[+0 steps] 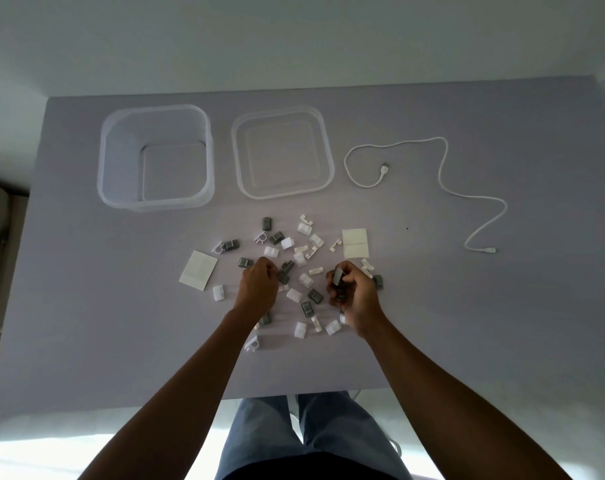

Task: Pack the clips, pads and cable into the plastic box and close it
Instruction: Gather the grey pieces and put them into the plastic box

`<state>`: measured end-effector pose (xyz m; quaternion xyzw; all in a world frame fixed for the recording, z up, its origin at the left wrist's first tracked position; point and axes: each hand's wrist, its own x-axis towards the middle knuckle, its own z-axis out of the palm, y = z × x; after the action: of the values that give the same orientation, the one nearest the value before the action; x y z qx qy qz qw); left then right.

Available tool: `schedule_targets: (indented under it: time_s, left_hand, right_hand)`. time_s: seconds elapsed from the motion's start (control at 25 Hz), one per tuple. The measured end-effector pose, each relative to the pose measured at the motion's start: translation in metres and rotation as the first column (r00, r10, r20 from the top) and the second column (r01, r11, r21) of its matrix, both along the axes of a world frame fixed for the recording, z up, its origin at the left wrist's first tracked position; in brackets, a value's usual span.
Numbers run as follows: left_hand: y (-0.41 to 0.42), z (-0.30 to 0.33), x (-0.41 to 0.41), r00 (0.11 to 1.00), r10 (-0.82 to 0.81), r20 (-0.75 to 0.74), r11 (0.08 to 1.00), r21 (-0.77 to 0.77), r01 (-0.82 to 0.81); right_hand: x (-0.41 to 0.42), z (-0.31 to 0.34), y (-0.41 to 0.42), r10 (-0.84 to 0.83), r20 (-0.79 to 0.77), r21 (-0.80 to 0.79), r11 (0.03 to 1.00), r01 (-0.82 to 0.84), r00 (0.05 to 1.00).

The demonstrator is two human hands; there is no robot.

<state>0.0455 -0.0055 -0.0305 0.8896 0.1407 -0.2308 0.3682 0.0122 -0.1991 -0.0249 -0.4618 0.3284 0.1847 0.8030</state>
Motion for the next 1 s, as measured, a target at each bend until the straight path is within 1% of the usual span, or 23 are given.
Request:
schedule_targets:
  time_s: [0.04, 0.08, 0.16, 0.2, 0.24, 0.28, 0.32, 0.36, 0.4, 0.44, 0.48, 0.56, 0.68, 0.76, 0.8, 0.84, 0.88, 0.92, 0.96, 1.0]
  left_hand:
    - [0.000, -0.002, 0.001, 1.000, 0.004, 0.006, 1.000, 0.004, -0.004]
    - [-0.001, -0.005, 0.001, 1.000, 0.002, 0.003, 1.000, 0.014, -0.002]
    - [-0.001, -0.007, 0.002, 0.999, -0.035, -0.040, 0.998, 0.058, 0.037]
    - [-0.001, -0.009, 0.002, 0.995, -0.077, -0.059, 0.991, 0.101, 0.083]
    - [-0.002, -0.011, 0.001, 0.991, -0.118, -0.070, 0.982, 0.139, 0.126]
    - [-0.004, -0.013, 0.001, 0.987, -0.149, -0.063, 0.975, 0.157, 0.158]
    - [-0.006, -0.015, 0.001, 0.985, -0.165, -0.049, 0.974, 0.150, 0.170]
    - [-0.008, -0.016, 0.002, 0.984, -0.177, -0.029, 0.974, 0.136, 0.179]
    - [-0.010, -0.017, 0.003, 0.983, -0.182, -0.009, 0.976, 0.121, 0.182]
    - [-0.011, -0.018, 0.005, 0.984, -0.180, 0.009, 0.977, 0.113, 0.178]
    - [-0.012, -0.018, 0.005, 0.985, -0.172, 0.017, 0.980, 0.108, 0.169]
    - [-0.011, -0.015, 0.005, 0.985, -0.169, 0.014, 0.981, 0.100, 0.167]
    - [-0.008, -0.015, 0.004, 0.990, -0.140, 0.016, 0.988, 0.066, 0.139]
    - [-0.006, -0.011, 0.007, 0.999, -0.047, -0.023, 0.999, -0.003, 0.047]
    - [-0.005, -0.007, 0.009, 0.995, 0.046, -0.092, 0.993, -0.107, -0.056]
    - [-0.004, -0.002, 0.010, 0.967, 0.154, -0.202, 0.940, -0.272, -0.206]
    - [-0.003, 0.004, 0.010, 0.914, 0.233, -0.331, 0.817, -0.443, -0.369]
    - [0.000, 0.011, 0.009, 0.859, 0.271, -0.434, 0.673, -0.553, -0.491]
    - [0.003, 0.017, 0.009, 0.819, 0.284, -0.499, 0.550, -0.615, -0.565]
    - [0.006, 0.022, 0.008, 0.798, 0.279, -0.534, 0.461, -0.654, -0.599]
  right_hand:
    - [-0.002, 0.004, -0.001, -0.007, -0.004, 0.077, 0.997, 0.007, 1.000]
    - [-0.003, 0.006, -0.003, -0.004, -0.005, 0.113, 0.994, 0.005, 1.000]
    - [-0.006, 0.006, -0.004, 0.020, -0.012, 0.096, 0.995, -0.019, 1.000]
    - [-0.006, 0.006, -0.003, 0.048, -0.021, 0.037, 0.998, -0.047, 0.999]
    - [-0.005, 0.006, -0.002, 0.094, -0.025, -0.067, 0.993, -0.096, 0.995]
    - [-0.005, 0.003, 0.000, 0.148, -0.018, -0.206, 0.967, -0.148, 0.989]
    - [-0.006, -0.001, 0.001, 0.214, 0.010, -0.358, 0.913, -0.196, 0.977]
    - [-0.007, -0.006, 0.002, 0.302, 0.057, -0.506, 0.831, -0.233, 0.952]
    - [-0.009, -0.012, 0.002, 0.408, 0.096, -0.637, 0.726, -0.259, 0.908]
    - [-0.012, -0.016, 0.003, 0.505, 0.096, -0.732, 0.619, -0.283, 0.858]
    - [-0.014, -0.018, 0.004, 0.572, 0.064, -0.787, 0.533, -0.311, 0.818]
    - [-0.018, -0.018, 0.006, 0.637, -0.035, -0.832, 0.408, -0.376, 0.770]
    - [-0.023, -0.019, 0.009, 0.671, -0.142, -0.868, 0.269, -0.418, 0.727]
    - [-0.024, -0.022, 0.012, 0.685, -0.194, -0.894, 0.171, -0.414, 0.702]
    - [-0.024, -0.023, 0.013, 0.693, -0.218, -0.902, 0.125, -0.413, 0.687]
    - [-0.023, -0.023, 0.014, 0.694, -0.221, -0.906, 0.113, -0.407, 0.686]
    - [-0.022, -0.022, 0.015, 0.681, -0.200, -0.902, 0.153, -0.404, 0.705]
    - [-0.021, -0.020, 0.015, 0.651, -0.147, -0.885, 0.250, -0.393, 0.745]
    - [-0.020, -0.016, 0.016, 0.599, -0.074, -0.843, 0.389, -0.371, 0.797]
    - [-0.019, -0.013, 0.016, 0.517, -0.008, -0.755, 0.558, -0.345, 0.856]
